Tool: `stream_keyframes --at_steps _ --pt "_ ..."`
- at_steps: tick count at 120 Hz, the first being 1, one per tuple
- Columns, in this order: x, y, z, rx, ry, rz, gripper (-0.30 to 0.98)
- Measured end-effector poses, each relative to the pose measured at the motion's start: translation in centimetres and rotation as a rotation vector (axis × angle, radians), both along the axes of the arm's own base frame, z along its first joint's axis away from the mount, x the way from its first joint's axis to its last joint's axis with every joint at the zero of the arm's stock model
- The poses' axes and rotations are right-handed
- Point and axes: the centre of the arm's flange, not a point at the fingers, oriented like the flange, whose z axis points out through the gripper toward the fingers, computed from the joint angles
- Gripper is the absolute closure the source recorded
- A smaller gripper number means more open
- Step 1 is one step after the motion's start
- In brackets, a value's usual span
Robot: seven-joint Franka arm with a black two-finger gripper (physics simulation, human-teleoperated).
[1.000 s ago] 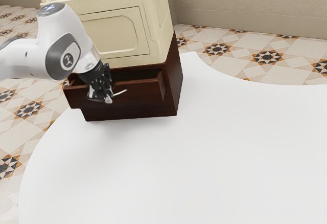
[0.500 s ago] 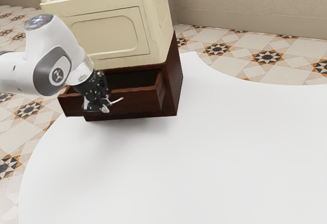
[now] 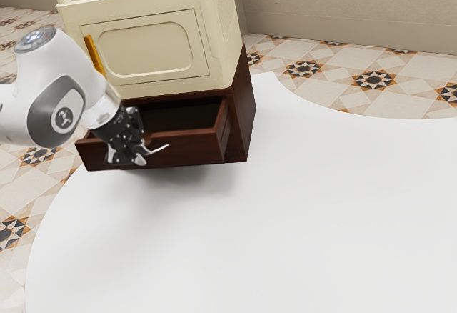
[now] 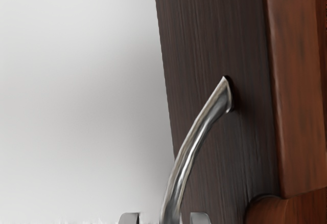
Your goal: Pull the drawer handle with one arm to open the drawer
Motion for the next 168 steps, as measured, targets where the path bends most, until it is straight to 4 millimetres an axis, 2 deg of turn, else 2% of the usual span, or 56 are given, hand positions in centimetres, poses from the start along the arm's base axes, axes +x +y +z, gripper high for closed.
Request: stream_keyframes --at_steps 45,142,168 --pt "-3.1 -0.3 0.1 -0.006 -0.015 0.002 0.65" --pt "-5.3 -1.3 0.6 0.012 -0.034 -0.027 0.65" --pt "-5.7 -1.1 1.5 0.032 -0.048 -0.037 0.53"
